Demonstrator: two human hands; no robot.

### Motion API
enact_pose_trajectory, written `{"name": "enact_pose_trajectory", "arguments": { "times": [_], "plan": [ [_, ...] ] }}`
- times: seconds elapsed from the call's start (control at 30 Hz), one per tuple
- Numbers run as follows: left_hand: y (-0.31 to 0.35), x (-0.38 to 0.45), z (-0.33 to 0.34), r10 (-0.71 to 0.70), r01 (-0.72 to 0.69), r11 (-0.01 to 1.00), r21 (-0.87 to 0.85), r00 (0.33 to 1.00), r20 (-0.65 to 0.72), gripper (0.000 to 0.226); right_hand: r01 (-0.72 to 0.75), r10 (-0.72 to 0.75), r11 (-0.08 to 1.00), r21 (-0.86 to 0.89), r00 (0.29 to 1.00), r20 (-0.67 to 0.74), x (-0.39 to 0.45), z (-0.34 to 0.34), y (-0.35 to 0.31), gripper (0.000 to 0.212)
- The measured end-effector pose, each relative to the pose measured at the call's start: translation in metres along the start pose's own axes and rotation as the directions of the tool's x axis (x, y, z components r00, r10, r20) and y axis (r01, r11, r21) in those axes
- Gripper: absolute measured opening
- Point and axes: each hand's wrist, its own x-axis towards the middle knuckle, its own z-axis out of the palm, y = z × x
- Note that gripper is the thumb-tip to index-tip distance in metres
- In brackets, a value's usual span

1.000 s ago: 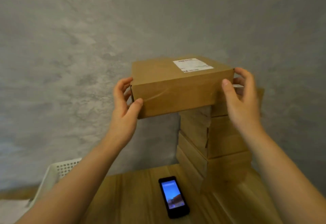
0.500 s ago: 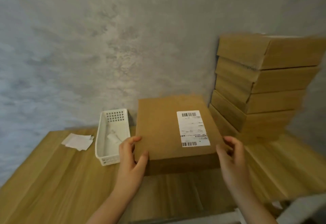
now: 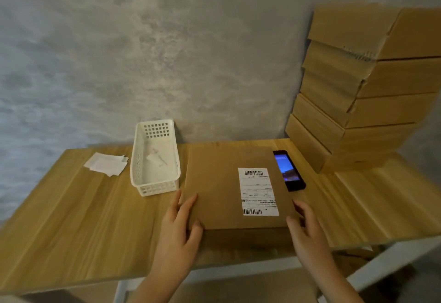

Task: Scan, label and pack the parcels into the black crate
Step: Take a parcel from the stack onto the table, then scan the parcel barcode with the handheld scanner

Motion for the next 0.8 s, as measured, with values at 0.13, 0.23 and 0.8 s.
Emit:
{"name": "enact_pose_trajectory", "arguments": {
  "times": [0.13,0.23,0.8],
  "plan": [
    [0.004,0.001,-0.007,0.021,-0.018,0.985,0.171,1.000,-0.013,0.063,0.076,-0.071,0.996,-0.047,0.993,0.095,0.013,0.001,-0.006,0.049],
    [0.004,0.008,-0.012,0.076,-0.074,0.975,0.209,0.997,-0.004,0.062,0.112,-0.090,0.984,-0.139,0.983,0.160,0.024,0.007,-0.007,0.040],
    [-0.040,0.059,-0.072,-0.008,0.035,0.992,0.118,0.975,-0.224,0.025,0.474,-0.397,0.724,-0.500,0.880,0.260,0.090,0.034,-0.054,0.038]
  ]
}}
